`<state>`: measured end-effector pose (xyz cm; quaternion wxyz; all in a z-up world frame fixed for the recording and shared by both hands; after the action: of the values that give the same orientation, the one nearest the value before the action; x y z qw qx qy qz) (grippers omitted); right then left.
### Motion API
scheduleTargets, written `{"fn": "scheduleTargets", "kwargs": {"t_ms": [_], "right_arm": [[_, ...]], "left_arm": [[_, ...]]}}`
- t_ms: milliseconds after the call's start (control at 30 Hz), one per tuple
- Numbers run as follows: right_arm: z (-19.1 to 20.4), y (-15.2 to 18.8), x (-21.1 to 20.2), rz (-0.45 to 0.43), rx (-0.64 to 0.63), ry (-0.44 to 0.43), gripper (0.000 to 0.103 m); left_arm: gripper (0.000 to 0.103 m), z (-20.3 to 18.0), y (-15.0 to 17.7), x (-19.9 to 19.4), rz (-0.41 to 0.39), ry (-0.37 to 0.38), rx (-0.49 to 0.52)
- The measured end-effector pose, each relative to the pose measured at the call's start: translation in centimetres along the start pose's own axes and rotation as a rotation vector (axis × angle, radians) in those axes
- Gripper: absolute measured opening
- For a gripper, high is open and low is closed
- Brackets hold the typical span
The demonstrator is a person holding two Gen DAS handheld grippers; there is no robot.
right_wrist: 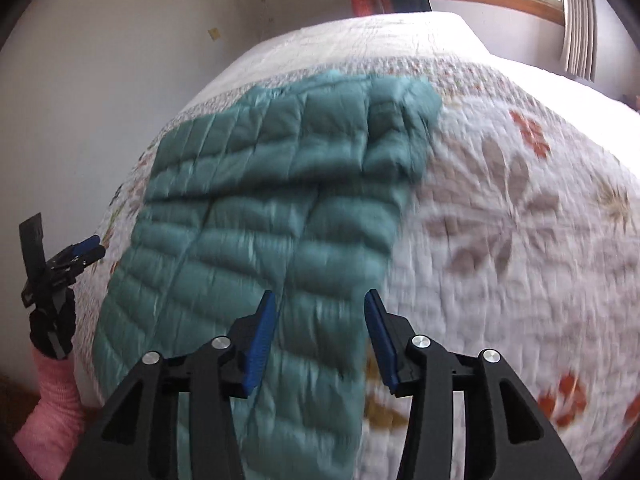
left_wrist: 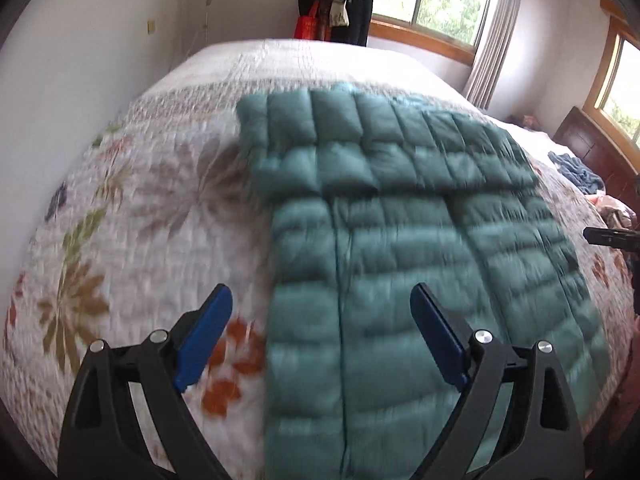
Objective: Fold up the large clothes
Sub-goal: 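Grasp the jacket hem with both tools, then lift the hem with both tools and fold it toward the collar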
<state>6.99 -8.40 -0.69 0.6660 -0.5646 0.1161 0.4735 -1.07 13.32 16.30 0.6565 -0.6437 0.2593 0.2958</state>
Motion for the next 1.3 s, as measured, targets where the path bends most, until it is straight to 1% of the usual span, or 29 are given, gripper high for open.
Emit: {"fn": "scheduleTargets", "kwargs": {"t_ms": [67,133,200,267,333,367,400,467,567,667,700,767,800,867,900,933,967,1000,1033,1067,1167,1300], "right_arm": [[0.1,2.8,-1.7,0.009,-0.004,0.012,0.054],[0.2,5.4,-3.2,0.019,-0.009,0.032,0.054],[0.5,7.7,-4.5,0.029,-0.005,0.026,0.055],[0.7,9.6,-5.3,0.044,-0.002,0.020,0.057],[1.0,11.3,-5.8,0.060,-0.004,0.024,0.057],[1.4,12.2,-6.1,0.067,-0.003,0.018,0.057],[1.6,12.8,-6.3,0.068,-0.001,0.009,0.057],[2.0,13.8,-6.4,0.066,0.017,-0.002,0.059],[2.2,15.0,-5.9,0.086,0.030,-0.014,0.059],[2.4,15.4,-5.5,0.092,0.045,-0.030,0.060],[2.4,15.4,-5.5,0.087,0.047,-0.034,0.059],[2.5,15.5,-5.5,0.082,0.060,-0.052,0.043],[2.5,15.6,-5.4,0.082,0.067,-0.064,0.041],[2.5,15.6,-5.3,0.081,0.084,-0.078,0.032],[2.5,15.5,-5.3,0.081,0.093,-0.089,0.030],[2.5,15.5,-5.3,0.079,0.100,-0.100,0.025],[2.5,15.5,-5.5,0.074,0.102,-0.108,0.023],[2.6,15.4,-5.6,0.072,0.099,-0.115,0.019],[2.7,15.2,-5.8,0.064,0.095,-0.124,0.017],[2.8,15.0,-6.0,0.056,0.093,-0.132,0.015],[3.1,14.1,-7.0,0.022,0.081,-0.156,0.013],[3.3,11.9,-8.5,-0.043,0.085,-0.190,0.013]], "left_arm": [[0.090,0.8,2.1,-1.6,0.043,0.019,-0.026],[0.090,1.4,4.2,-2.9,0.082,0.018,-0.038],[0.090,1.8,6.1,-4.1,0.110,0.003,-0.034],[0.090,1.9,7.8,-5.1,0.125,0.007,-0.037],[0.090,2.0,9.2,-5.9,0.137,0.037,-0.063],[0.090,2.0,9.8,-6.2,0.142,0.063,-0.078],[0.090,2.0,10.5,-6.4,0.151,0.096,-0.101],[0.090,2.2,11.7,-6.3,0.166,0.120,-0.141],[0.090,2.3,12.6,-6.1,0.157,0.123,-0.169],[0.090,1.8,12.7,-6.1,0.150,0.124,-0.172],[0.089,1.5,12.7,-6.2,0.155,0.153,-0.184],[0.088,0.9,12.7,-6.3,0.170,0.201,-0.194],[0.087,0.7,12.7,-6.3,0.169,0.202,-0.188],[0.073,0.5,12.8,-6.2,0.171,0.192,-0.183],[0.069,0.6,12.8,-6.2,0.167,0.189,-0.192],[0.055,0.7,12.7,-6.1,0.167,0.197,-0.206],[0.044,0.9,12.7,-6.1,0.170,0.215,-0.237],[0.040,1.0,12.6,-6.1,0.169,0.231,-0.259],[0.032,1.0,12.5,-6.2,0.167,0.247,-0.272],[0.027,1.0,12.3,-6.3,0.161,0.258,-0.277],[0.019,0.6,11.1,-6.8,0.120,0.280,-0.267],[0.017,0.5,8.7,-7.9,0.065,0.339,-0.288]]}}
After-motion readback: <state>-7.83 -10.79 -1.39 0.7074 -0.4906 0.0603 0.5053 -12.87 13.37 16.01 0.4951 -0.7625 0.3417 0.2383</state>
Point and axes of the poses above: each gripper's, at about its wrist camera, not at the fingertips, and x roughly the way its jaws point, z to its left, y to its underside, the point moved 2 cm from there along x, roughly the way its jaws point, and after that the axes turned 13 degrees about -z, right-handed, at the moved point
